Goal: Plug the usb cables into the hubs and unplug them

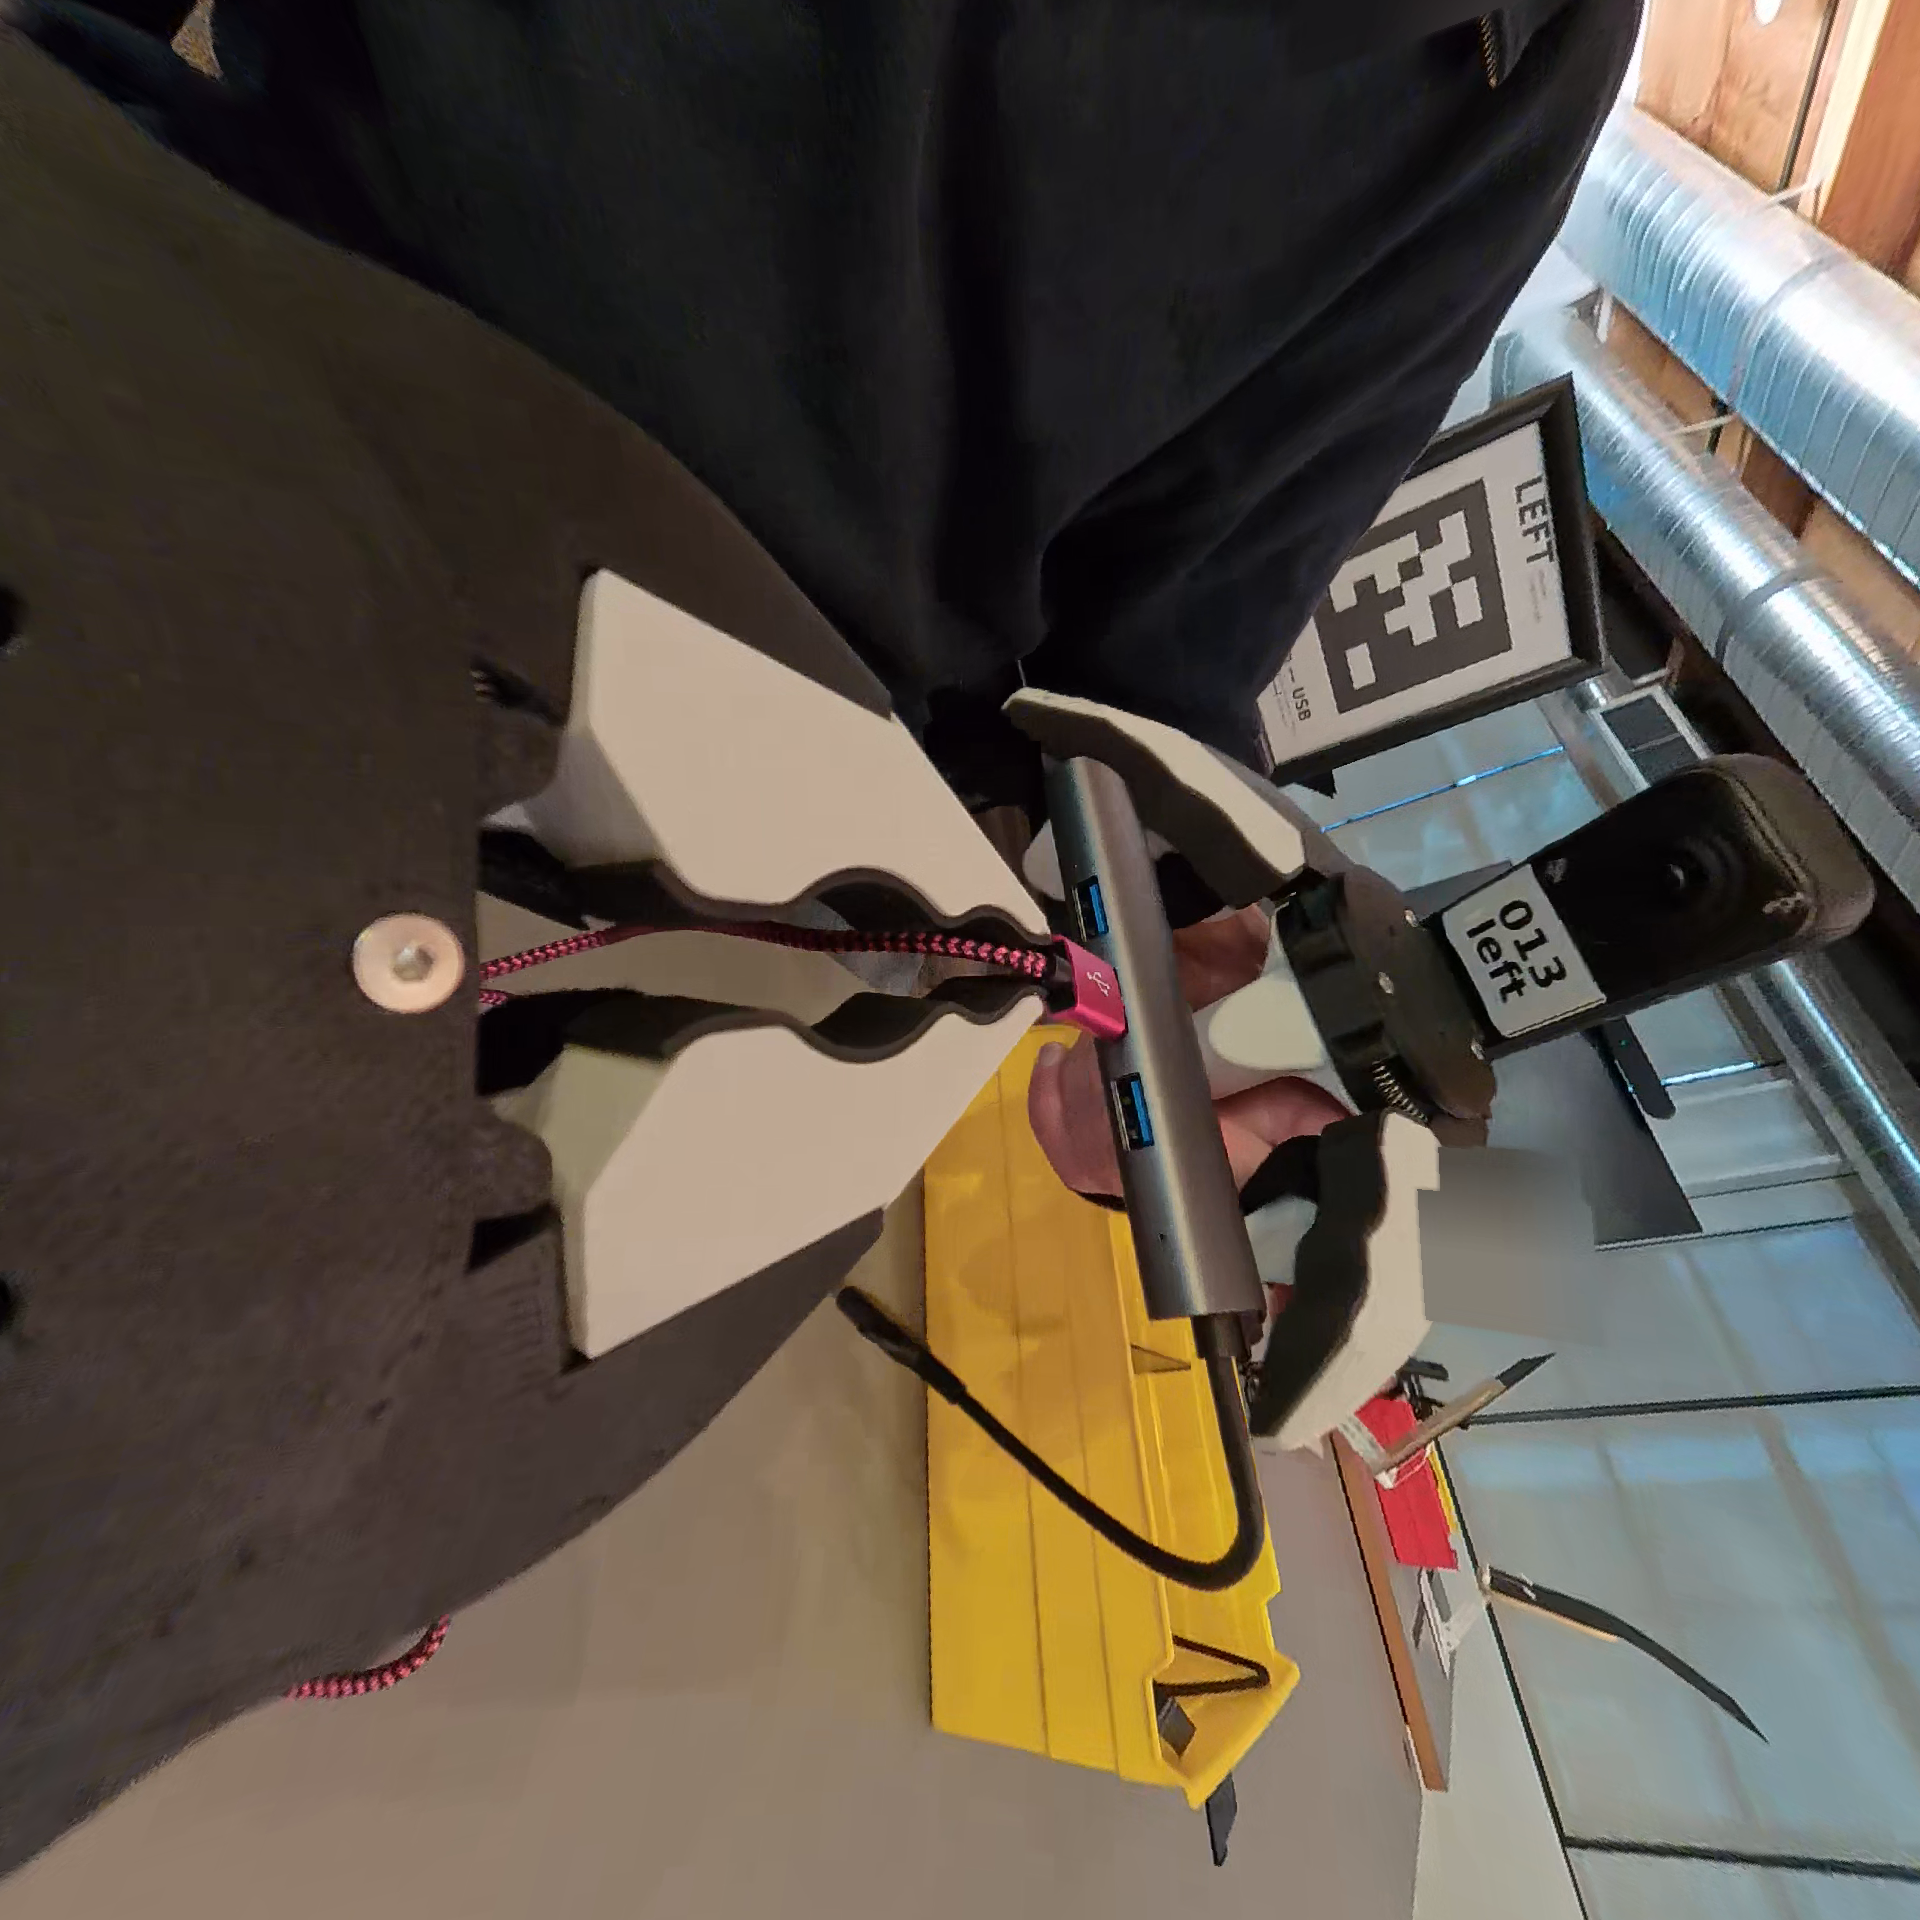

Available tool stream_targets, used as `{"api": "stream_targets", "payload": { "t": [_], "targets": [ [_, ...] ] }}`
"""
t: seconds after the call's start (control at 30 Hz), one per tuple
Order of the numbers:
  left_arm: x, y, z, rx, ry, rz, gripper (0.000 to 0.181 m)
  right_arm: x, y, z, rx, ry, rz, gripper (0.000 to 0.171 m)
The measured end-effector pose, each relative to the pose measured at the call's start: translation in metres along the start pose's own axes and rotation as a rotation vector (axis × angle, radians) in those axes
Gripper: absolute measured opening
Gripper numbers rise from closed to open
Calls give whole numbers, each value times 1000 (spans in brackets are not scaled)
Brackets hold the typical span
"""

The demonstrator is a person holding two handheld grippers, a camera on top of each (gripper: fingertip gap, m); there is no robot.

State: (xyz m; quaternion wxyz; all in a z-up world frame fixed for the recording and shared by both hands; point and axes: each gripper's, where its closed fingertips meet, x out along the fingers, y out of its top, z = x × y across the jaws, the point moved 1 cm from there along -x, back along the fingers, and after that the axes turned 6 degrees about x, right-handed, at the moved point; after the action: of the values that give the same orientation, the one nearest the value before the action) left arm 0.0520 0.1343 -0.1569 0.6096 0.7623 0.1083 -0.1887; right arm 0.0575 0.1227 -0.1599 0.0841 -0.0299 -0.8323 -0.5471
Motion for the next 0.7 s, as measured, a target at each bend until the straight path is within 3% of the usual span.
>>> {"api": "stream_targets", "payload": {
  "t": [0.2,0.37,0.7],
  "targets": [
    [4,0,6,-32,-22,42,136,0,-3,-4,12,37,-8,2],
    [3,1,3,-60,6,59,142,-2,-5,-3,21,43,-13,1],
    [-6,-29,7,176,-112,-505,146,10,-21,3,-28,-62,-226,1]
  ]
}}
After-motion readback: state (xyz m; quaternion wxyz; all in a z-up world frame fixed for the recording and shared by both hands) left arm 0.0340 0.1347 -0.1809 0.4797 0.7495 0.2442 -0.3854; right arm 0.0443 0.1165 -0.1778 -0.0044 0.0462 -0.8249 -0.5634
